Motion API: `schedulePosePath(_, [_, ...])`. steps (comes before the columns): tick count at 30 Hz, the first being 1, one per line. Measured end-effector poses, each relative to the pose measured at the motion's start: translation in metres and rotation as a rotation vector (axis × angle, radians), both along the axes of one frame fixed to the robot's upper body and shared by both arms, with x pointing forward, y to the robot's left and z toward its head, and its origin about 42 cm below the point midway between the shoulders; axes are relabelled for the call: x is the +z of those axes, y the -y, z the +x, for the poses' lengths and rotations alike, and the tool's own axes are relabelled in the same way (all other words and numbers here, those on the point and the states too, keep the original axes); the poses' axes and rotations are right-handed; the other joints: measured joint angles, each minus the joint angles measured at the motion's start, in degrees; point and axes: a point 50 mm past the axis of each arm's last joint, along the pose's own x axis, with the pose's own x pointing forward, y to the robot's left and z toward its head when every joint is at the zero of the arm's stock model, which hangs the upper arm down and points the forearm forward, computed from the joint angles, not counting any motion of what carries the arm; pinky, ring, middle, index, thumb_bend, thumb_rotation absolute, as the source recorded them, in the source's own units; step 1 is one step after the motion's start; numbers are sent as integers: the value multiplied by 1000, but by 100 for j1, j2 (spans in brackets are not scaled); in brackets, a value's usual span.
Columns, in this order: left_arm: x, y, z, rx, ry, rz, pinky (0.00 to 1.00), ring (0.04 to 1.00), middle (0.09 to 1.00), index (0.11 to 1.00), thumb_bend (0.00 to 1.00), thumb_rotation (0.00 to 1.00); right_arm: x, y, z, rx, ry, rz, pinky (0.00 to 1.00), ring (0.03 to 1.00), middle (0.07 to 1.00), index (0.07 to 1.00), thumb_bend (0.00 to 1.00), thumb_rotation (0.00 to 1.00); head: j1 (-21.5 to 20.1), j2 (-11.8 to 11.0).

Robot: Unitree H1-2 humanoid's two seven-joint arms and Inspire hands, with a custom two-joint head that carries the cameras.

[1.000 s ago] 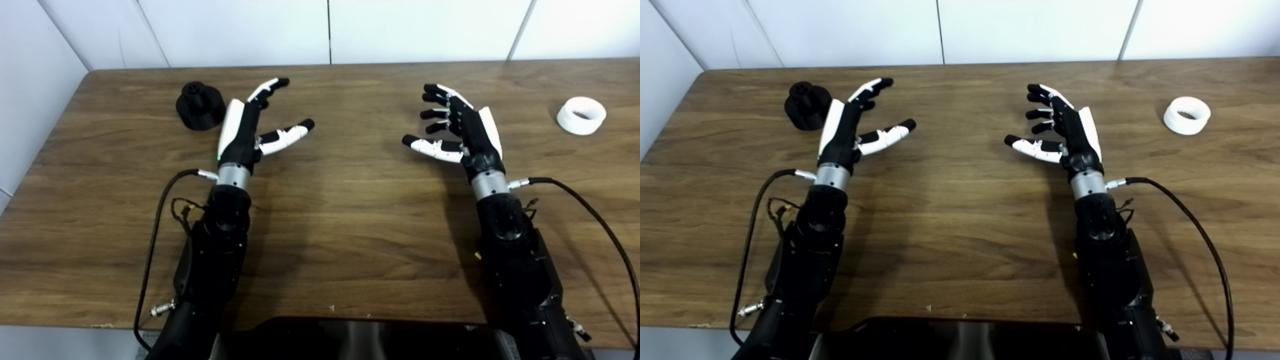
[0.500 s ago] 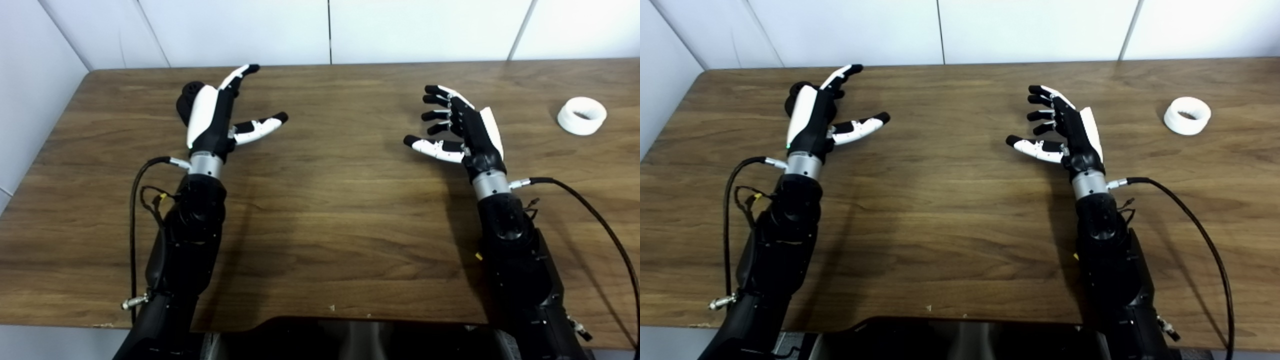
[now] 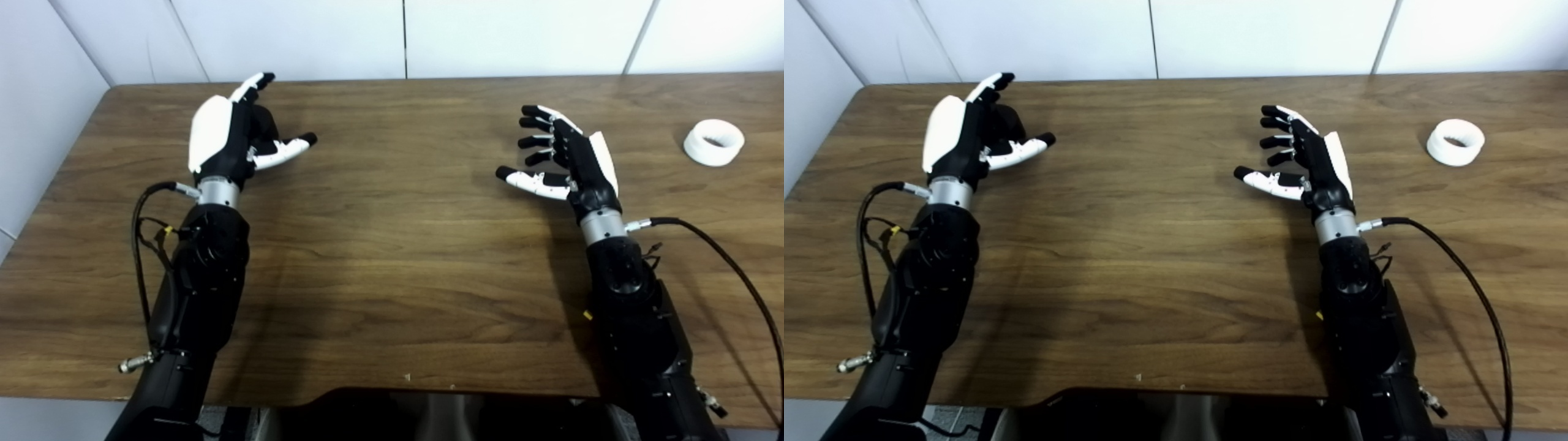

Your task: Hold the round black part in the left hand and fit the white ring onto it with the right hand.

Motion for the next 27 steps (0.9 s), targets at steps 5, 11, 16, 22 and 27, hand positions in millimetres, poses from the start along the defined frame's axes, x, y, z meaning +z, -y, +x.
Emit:
schedulePosePath(5, [2,-10,3,31,-7,21,879,911,908,870,781,349,0,3,0,-1,-1,-1,553,694,791,810,718,75,70,-18])
schedulePosePath(11, [1,-24,5,76,-6,67,923,933,924,864,806,364,0,6,0,0,-2,1,543,691,794,809,709,64,97,-26])
schedulePosePath(16, [3,-36,5,99,-3,89,950,947,935,854,818,350,1,7,1,1,-3,-3,551,688,791,806,713,64,97,-35])
schedulePosePath(22, [-1,-47,5,127,-21,104,957,983,968,861,829,348,1,7,1,1,-3,-1,545,688,791,804,706,64,88,-35])
schedulePosePath(27, [2,-56,5,150,-20,157,985,1000,999,873,865,411,1,7,1,1,-3,-3,542,688,793,802,707,63,79,-35])
